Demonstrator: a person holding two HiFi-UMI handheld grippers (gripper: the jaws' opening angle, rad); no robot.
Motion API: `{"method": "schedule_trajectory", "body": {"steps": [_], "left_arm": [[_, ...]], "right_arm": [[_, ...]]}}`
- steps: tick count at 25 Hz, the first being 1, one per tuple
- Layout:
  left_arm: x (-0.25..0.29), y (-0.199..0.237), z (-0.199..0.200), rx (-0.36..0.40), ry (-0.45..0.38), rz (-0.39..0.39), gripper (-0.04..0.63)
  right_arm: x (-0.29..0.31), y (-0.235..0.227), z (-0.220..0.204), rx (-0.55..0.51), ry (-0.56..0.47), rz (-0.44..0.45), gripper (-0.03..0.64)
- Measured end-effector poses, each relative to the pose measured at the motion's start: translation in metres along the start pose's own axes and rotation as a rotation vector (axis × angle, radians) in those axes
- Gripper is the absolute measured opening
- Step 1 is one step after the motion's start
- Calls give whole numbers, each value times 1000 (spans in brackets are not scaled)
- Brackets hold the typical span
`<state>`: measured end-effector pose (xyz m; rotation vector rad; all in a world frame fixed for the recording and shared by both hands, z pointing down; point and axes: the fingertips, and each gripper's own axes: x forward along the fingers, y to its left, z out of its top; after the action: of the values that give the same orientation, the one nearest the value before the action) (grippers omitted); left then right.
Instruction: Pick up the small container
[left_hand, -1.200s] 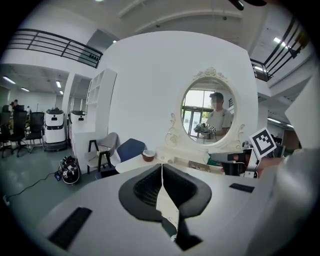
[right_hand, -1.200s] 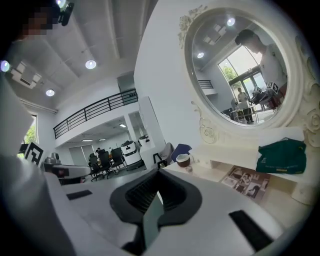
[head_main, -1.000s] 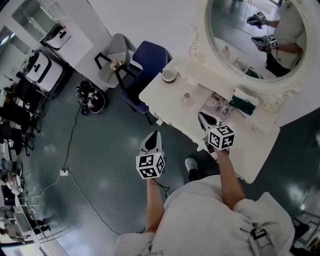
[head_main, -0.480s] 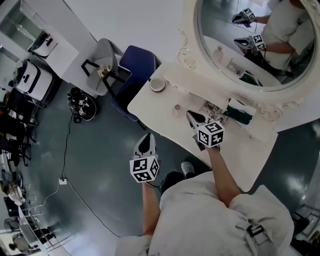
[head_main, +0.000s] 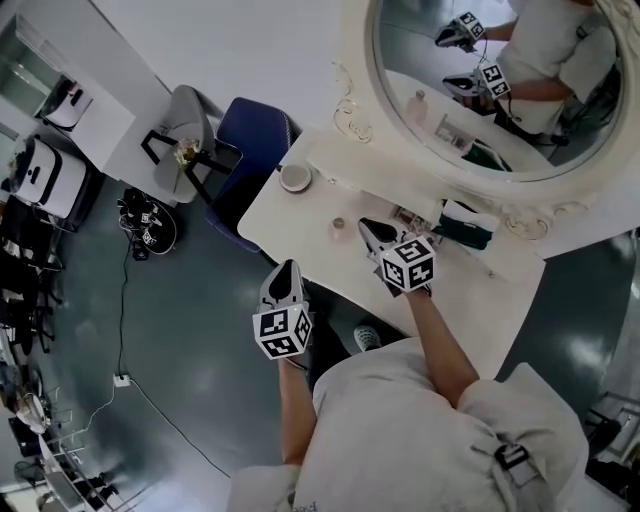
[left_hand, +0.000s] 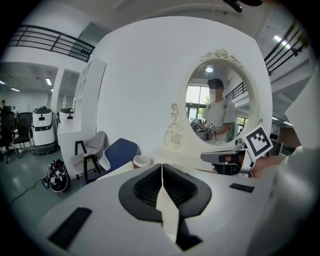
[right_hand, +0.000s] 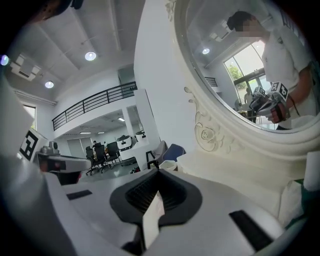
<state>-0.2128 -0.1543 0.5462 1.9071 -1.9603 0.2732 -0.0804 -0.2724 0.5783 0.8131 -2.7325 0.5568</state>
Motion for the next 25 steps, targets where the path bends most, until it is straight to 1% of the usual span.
{"method": "schedule_trajectory", "body": {"steps": [3,5,7,9,12,14,18,23,25], "left_arm": [[13,0,11,13,-10,-22,29],[18,5,17,12,-18,-32,29],[24,14,21,15,-10,-37,29],[32,23,25,13,-4,-40,29],[41,33,31,-2,-6,-47,29],[48,40,33,-6,0,-58,29],[62,49,28,-20,33,-86,29],[78,58,28,-19,67,-134,29],[83,60,26,-13,81,-156,29]], "right_arm": [[8,-7,8,-94,15,-35,14],[16,-8,11,-143,32,-43,54],[24,-7,12,-136,33,-38,94],[33,-9,11,-121,32,-41,121],[46,-12,0,-121,54,-56,214],[54,-10,-10,-143,73,-58,252],[65,-7,-38,-207,139,-69,268],[83,-8,-62,-166,161,-142,270],[92,-5,-71,-157,165,-156,270]]}}
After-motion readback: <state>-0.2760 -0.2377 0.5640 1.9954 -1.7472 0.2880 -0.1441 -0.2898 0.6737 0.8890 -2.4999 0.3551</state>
